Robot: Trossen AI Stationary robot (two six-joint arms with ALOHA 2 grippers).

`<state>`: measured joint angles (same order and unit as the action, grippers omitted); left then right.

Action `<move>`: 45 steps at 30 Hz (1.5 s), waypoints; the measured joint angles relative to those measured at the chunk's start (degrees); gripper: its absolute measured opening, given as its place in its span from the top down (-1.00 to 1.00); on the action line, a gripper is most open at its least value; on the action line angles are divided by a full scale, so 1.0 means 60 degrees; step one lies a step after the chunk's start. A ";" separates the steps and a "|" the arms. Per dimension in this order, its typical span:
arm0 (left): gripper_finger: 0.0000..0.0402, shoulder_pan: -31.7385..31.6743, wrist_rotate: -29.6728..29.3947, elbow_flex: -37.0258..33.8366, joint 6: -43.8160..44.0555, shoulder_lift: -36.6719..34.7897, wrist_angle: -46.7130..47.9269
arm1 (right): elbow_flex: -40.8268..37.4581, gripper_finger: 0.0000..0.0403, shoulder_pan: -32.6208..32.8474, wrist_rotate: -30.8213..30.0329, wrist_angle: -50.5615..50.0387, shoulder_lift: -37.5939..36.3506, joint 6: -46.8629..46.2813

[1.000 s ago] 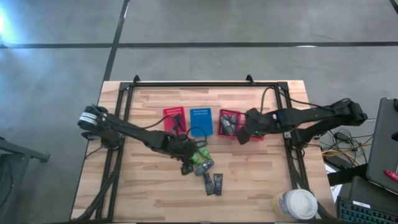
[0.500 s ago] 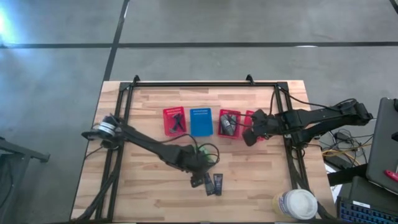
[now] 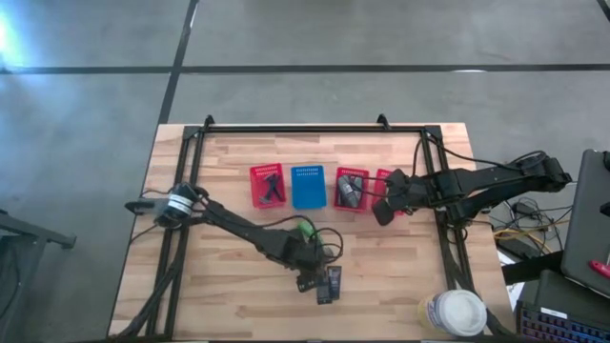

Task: Pick & Place Travel size toiletries
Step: Put the gray deodorant into the middle red bin

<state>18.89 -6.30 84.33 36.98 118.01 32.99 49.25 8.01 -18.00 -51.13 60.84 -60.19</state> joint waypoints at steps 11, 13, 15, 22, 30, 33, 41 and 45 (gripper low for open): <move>-0.46 -0.0112 -0.0415 0.0032 -0.0187 -0.0061 -0.0468 | 0.0000 -0.60 0.0000 0.0001 -0.0011 -0.0004 0.0028; -0.43 -0.0115 -0.0373 -0.0033 -0.0190 -0.0047 -0.0446 | 0.0000 -0.57 0.0000 0.0002 -0.0011 -0.0004 0.0029; -0.37 -0.0130 -0.0369 -0.0059 -0.0300 -0.0043 -0.0341 | 0.0000 -0.55 0.0000 0.0005 -0.0011 -0.0004 0.0019; -0.03 -0.0148 -0.0373 -0.0058 -0.1285 -0.0055 -0.0357 | 0.0000 -0.45 0.0000 0.0505 -0.0007 -0.0007 -0.0078; -0.03 -0.0407 -0.1465 -0.0062 -0.2507 -0.1152 0.0386 | 0.0000 -0.41 -0.0004 0.1304 0.0253 -0.0102 -0.0446; -0.05 -0.0754 -0.1947 -0.0062 -0.3655 -0.1684 0.0385 | 0.0000 -0.45 -0.0022 0.1293 0.0978 -0.0120 -0.0572; -0.04 -0.2847 -0.1099 -0.0135 -0.4391 -0.2052 0.0522 | 0.0000 -0.53 -0.0523 0.0942 0.2462 0.0038 -0.1529; -0.04 -0.3758 0.0573 -0.0135 -0.4542 -0.2168 -0.0255 | 0.0000 -0.54 -0.0685 0.0911 0.2448 0.0084 -0.1933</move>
<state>-3.66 -2.86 83.53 9.72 105.01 31.46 49.25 3.90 -12.53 -36.45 61.34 -71.79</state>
